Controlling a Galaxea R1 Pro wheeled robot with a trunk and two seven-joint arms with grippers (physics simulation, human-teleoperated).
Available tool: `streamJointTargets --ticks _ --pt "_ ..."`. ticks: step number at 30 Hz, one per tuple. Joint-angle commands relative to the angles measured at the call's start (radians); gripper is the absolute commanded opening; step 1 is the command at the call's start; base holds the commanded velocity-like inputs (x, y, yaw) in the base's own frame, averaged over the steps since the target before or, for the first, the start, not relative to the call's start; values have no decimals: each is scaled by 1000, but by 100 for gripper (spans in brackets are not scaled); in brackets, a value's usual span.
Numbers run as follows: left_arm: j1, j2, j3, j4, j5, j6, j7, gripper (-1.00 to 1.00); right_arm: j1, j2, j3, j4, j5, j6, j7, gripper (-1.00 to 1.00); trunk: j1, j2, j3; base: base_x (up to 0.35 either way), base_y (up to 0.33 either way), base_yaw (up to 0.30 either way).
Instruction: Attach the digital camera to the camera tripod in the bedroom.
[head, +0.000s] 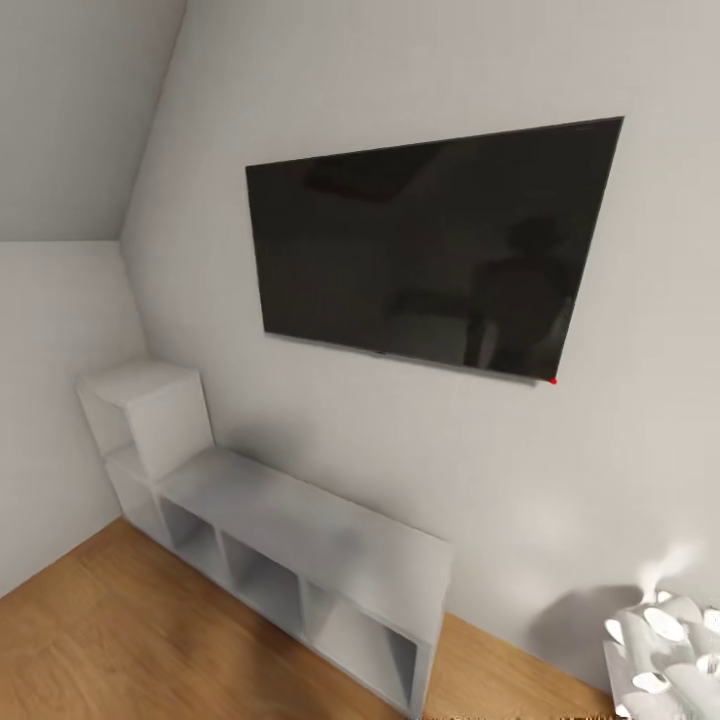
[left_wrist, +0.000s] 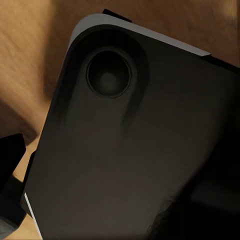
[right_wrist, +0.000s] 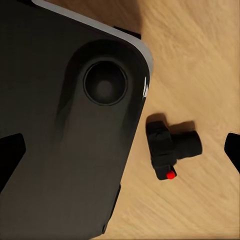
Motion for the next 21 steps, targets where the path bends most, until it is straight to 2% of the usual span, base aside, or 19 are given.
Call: streamJointTargets --ticks 1,9,21 --pt "1 0 2 -2 4 -1 0 100 0 0 -1 0 5 -3 -1 100 0 0 -1 0 0 -246" --pt "1 0 2 -2 4 0 -1 100 0 0 -1 0 5 -3 -1 100 0 0 -1 91 0 -246" --pt "1 0 1 -2 4 0 -2 100 0 0 -1 0 5 -3 -1 100 0 0 -1 284 0 -246"
